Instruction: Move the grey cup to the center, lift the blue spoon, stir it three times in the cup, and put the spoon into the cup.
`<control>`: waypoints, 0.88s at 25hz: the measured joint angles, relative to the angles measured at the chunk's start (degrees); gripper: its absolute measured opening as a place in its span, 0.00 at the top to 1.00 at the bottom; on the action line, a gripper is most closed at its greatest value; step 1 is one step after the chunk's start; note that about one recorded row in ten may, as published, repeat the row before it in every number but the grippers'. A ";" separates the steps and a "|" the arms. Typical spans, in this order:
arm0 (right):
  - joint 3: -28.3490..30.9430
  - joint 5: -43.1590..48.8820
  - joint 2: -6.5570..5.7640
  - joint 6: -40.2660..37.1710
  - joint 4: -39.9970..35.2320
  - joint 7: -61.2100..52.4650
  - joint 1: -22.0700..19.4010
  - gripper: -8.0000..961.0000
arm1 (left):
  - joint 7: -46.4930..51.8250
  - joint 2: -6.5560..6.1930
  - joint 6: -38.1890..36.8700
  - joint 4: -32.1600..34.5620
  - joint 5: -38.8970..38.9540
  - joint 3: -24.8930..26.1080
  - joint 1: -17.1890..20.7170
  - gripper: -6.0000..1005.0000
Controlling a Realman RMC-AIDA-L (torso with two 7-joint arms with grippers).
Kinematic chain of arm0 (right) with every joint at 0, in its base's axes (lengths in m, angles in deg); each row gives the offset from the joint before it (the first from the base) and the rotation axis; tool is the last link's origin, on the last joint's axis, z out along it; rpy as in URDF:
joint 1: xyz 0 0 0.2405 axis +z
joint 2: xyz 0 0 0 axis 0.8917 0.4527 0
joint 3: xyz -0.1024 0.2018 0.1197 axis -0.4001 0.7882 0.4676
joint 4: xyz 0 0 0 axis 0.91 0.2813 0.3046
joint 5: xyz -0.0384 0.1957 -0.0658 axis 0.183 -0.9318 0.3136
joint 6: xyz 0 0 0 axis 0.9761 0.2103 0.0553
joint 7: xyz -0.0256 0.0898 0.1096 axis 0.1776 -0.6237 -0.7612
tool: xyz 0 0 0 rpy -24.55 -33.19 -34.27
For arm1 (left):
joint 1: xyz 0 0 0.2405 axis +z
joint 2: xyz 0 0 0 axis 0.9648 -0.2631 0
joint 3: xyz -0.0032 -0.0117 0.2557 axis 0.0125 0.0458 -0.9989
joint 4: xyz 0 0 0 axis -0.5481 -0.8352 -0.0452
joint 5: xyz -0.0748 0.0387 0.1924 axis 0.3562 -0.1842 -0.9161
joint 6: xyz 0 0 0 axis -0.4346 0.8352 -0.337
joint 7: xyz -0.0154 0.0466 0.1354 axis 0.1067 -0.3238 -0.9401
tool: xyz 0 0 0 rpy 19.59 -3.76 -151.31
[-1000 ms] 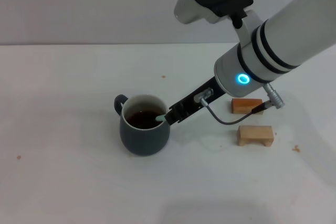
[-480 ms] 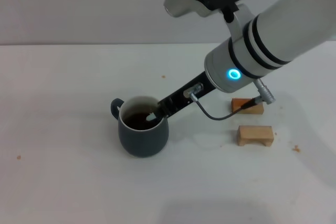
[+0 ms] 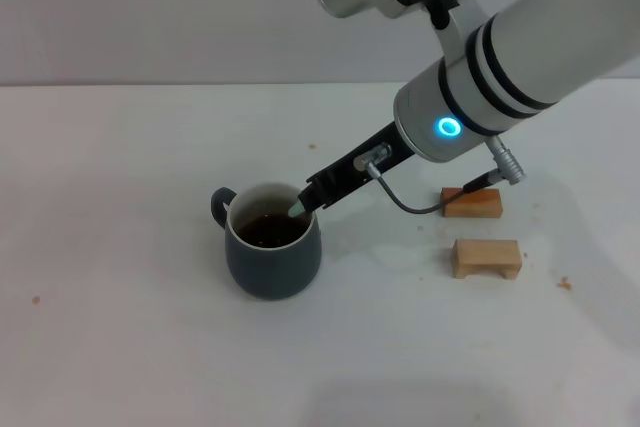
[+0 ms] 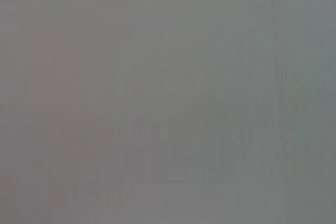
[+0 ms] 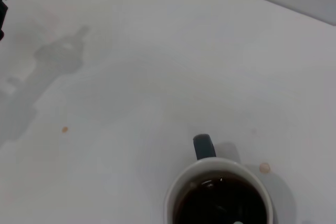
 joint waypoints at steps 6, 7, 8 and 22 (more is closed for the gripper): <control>0.45 0.62 -0.11 1.28 0.18 0.01 -0.53 0.83 | 0.00 -0.08 0.00 0.00 0.00 0.03 0.04 0.99; 0.52 0.65 -0.11 1.49 0.31 0.00 -0.59 0.83 | 0.00 -0.08 0.01 0.00 0.00 0.03 0.03 0.99; 0.53 0.63 -0.11 1.64 0.40 0.00 -0.62 0.83 | 0.00 -0.09 0.00 0.00 -0.01 0.03 0.01 0.99; -0.43 -1.92 0.21 0.79 0.52 -0.08 0.81 0.83 | 0.00 -0.25 0.01 0.00 -0.09 0.03 -0.31 0.99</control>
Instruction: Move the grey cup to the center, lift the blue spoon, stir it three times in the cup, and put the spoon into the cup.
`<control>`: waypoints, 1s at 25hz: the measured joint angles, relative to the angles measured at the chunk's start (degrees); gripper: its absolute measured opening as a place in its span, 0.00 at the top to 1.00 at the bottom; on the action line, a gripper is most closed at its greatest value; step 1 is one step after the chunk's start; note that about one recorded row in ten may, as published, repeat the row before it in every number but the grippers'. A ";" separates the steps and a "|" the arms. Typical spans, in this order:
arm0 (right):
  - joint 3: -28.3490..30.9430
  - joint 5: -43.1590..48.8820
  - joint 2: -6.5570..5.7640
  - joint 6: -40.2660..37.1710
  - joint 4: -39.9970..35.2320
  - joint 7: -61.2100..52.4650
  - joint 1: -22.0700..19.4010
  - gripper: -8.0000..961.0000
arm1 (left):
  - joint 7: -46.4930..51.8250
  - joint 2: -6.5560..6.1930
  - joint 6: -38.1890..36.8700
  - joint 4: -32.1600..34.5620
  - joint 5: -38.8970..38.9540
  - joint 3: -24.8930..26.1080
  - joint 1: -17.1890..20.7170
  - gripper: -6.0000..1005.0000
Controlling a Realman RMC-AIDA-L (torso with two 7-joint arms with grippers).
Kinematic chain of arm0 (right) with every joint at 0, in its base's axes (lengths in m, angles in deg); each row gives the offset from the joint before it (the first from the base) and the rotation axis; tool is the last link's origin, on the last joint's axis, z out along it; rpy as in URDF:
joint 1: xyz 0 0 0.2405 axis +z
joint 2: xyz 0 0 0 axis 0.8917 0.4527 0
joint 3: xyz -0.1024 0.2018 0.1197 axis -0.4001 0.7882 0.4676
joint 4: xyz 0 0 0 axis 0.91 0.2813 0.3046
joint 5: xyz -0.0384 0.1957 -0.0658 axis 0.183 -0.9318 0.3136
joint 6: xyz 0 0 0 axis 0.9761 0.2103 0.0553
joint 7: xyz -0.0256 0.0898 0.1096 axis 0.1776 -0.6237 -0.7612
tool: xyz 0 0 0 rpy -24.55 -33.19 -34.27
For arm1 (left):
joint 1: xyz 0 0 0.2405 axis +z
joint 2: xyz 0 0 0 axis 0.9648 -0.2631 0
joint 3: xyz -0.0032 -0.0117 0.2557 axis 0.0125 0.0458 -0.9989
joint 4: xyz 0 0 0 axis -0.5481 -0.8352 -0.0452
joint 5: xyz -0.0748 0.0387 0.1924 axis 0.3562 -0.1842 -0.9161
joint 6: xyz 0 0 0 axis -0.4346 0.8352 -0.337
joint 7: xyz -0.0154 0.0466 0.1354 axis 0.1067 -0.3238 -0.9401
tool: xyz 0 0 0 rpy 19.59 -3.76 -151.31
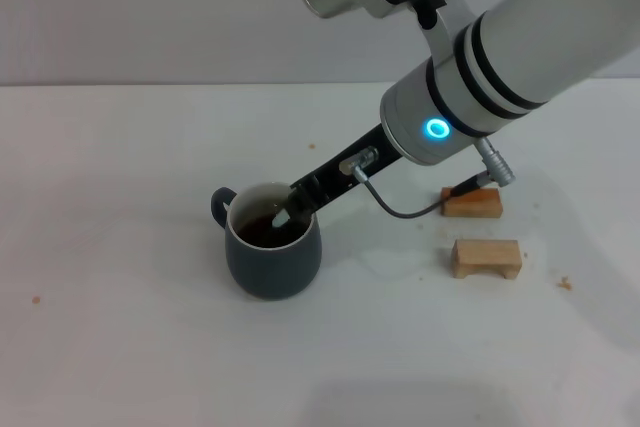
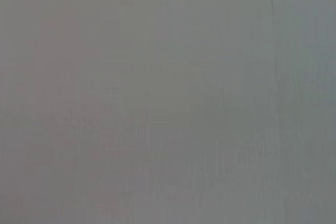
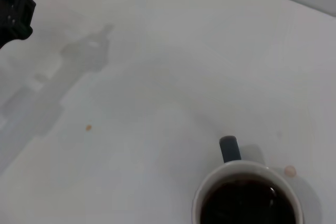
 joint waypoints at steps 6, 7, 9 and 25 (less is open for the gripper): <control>0.50 1.61 -0.18 -0.77 -0.37 0.08 0.31 0.83 | 0.00 -0.07 0.03 0.00 0.00 0.00 0.00 0.99; 0.59 2.03 -0.20 -0.77 -0.38 0.09 0.32 0.83 | 0.00 -0.10 0.09 0.00 0.01 0.00 0.01 0.99; 0.89 2.57 -0.25 -0.68 -0.40 0.09 0.35 0.83 | 0.00 -0.10 0.17 0.00 0.01 -0.01 0.02 0.99; -1.34 -1.60 0.01 -0.58 -0.42 0.04 -0.16 0.83 | 0.00 -0.18 0.29 0.49 0.01 0.00 -0.19 0.99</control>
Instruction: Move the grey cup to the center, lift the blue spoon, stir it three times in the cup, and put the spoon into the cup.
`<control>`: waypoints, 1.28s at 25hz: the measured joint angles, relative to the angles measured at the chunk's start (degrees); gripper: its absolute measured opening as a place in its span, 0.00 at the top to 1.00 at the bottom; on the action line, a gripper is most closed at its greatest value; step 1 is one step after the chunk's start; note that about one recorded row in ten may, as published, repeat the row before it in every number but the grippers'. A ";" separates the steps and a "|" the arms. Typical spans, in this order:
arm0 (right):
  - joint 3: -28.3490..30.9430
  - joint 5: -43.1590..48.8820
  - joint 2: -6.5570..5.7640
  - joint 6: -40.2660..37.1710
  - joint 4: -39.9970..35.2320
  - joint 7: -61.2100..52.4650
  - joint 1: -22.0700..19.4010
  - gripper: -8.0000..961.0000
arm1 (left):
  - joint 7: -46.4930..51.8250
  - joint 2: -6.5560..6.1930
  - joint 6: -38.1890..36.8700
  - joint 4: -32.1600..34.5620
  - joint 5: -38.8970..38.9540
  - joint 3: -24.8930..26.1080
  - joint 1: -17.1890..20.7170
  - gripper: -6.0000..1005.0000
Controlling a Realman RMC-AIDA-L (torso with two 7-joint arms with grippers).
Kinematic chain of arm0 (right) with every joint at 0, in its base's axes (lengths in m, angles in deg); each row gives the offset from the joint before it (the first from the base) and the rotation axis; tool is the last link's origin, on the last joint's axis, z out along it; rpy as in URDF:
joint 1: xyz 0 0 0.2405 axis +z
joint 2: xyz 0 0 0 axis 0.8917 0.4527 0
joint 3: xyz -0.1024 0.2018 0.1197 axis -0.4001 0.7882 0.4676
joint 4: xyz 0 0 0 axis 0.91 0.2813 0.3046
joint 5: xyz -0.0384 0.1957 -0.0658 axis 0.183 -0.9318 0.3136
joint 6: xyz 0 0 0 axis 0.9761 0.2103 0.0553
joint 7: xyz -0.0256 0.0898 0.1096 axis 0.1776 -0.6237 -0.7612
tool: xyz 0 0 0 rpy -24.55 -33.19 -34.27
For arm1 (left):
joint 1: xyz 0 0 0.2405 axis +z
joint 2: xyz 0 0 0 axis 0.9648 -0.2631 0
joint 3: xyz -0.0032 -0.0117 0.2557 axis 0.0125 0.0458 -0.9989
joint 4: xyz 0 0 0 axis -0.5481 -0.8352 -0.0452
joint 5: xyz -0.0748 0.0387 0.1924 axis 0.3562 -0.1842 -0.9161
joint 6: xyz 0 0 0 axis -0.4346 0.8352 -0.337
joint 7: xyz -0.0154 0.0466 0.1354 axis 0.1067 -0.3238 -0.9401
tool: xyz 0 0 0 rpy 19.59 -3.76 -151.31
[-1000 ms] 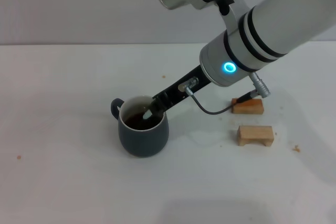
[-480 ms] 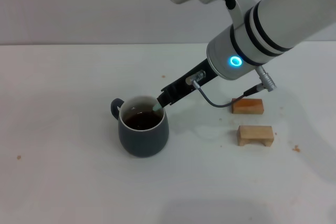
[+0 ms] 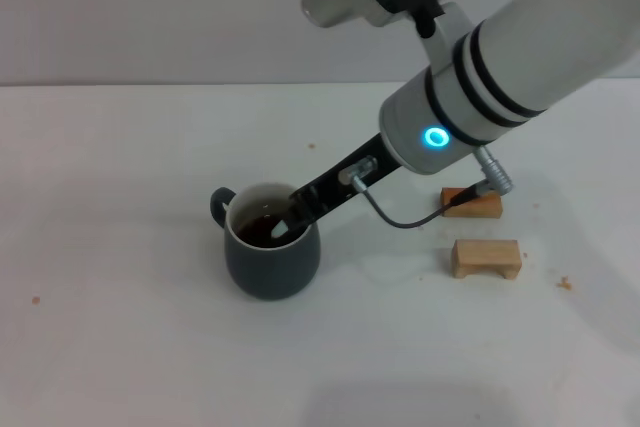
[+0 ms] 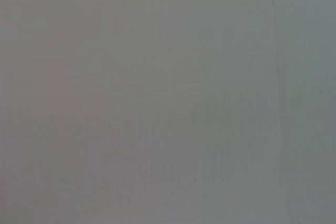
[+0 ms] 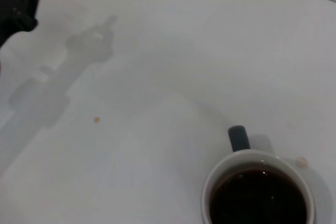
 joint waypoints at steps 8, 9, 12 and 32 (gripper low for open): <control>-2.48 1.70 0.01 -3.89 -0.14 1.48 -0.07 0.83 | 0.00 -0.01 -0.21 0.12 0.00 -0.03 0.13 0.99; -2.72 1.96 0.01 -3.97 -0.21 2.19 -0.16 0.83 | 0.00 -0.02 -0.22 0.13 0.00 -0.03 0.25 0.99; -3.66 2.12 0.01 -4.12 -0.60 3.83 -0.35 0.78 | 0.00 -0.02 -0.24 0.15 0.00 -0.01 0.35 0.99; -4.21 4.78 0.00 -7.39 2.42 5.78 -0.67 0.53 | 0.03 -0.01 -0.37 0.22 0.00 -0.25 0.56 0.99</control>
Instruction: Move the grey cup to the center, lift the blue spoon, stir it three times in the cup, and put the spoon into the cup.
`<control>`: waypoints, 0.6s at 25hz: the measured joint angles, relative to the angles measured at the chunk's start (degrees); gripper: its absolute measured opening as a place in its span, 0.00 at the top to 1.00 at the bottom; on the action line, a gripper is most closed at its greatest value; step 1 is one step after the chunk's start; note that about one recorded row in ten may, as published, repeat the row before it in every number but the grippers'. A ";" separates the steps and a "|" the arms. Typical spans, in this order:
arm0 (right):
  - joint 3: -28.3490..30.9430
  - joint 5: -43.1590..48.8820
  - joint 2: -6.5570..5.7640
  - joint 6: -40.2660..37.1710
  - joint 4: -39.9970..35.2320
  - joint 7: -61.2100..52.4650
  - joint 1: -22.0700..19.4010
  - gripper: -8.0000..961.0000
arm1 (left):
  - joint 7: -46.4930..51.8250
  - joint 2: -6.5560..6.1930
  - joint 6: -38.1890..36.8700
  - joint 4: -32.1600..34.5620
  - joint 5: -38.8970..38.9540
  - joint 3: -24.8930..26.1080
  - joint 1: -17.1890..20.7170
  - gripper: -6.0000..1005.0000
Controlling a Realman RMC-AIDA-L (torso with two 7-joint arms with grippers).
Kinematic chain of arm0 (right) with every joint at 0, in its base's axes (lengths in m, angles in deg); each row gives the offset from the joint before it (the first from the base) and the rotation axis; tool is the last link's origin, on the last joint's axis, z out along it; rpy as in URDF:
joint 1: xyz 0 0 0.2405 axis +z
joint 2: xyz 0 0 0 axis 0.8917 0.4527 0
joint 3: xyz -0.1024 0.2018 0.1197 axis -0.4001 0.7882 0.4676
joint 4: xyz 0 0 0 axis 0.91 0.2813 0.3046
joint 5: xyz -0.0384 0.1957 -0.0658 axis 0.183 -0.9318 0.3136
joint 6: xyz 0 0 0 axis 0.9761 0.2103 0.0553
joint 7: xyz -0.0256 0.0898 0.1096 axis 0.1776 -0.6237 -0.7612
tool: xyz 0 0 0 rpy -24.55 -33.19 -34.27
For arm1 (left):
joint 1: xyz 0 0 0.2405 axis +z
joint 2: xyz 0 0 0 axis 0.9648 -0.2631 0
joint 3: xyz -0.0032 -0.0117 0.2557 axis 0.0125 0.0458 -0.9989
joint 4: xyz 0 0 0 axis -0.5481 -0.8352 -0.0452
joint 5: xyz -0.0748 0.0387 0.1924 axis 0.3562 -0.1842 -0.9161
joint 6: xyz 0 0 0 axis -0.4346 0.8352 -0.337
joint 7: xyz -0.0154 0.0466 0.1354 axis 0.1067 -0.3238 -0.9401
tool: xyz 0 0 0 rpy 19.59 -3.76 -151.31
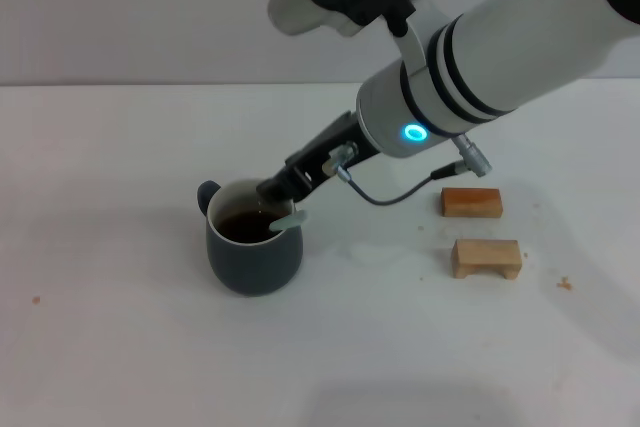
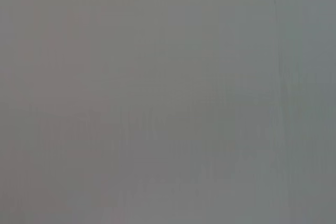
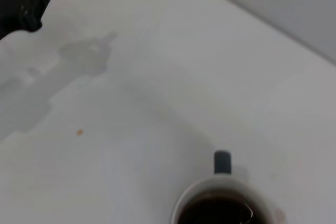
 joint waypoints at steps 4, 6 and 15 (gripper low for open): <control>0.02 0.60 -0.09 -4.62 0.86 2.96 -1.69 0.53 | -0.01 0.00 0.04 0.00 0.00 -0.01 -0.04 0.99; -0.06 0.86 -0.05 -6.78 1.07 4.10 -2.37 0.53 | -0.01 0.00 0.08 0.00 0.00 0.01 -0.05 0.99; -3.57 1.39 0.09 -19.76 5.71 9.02 -9.93 0.53 | 0.20 0.00 0.52 0.44 0.00 0.02 -0.01 0.99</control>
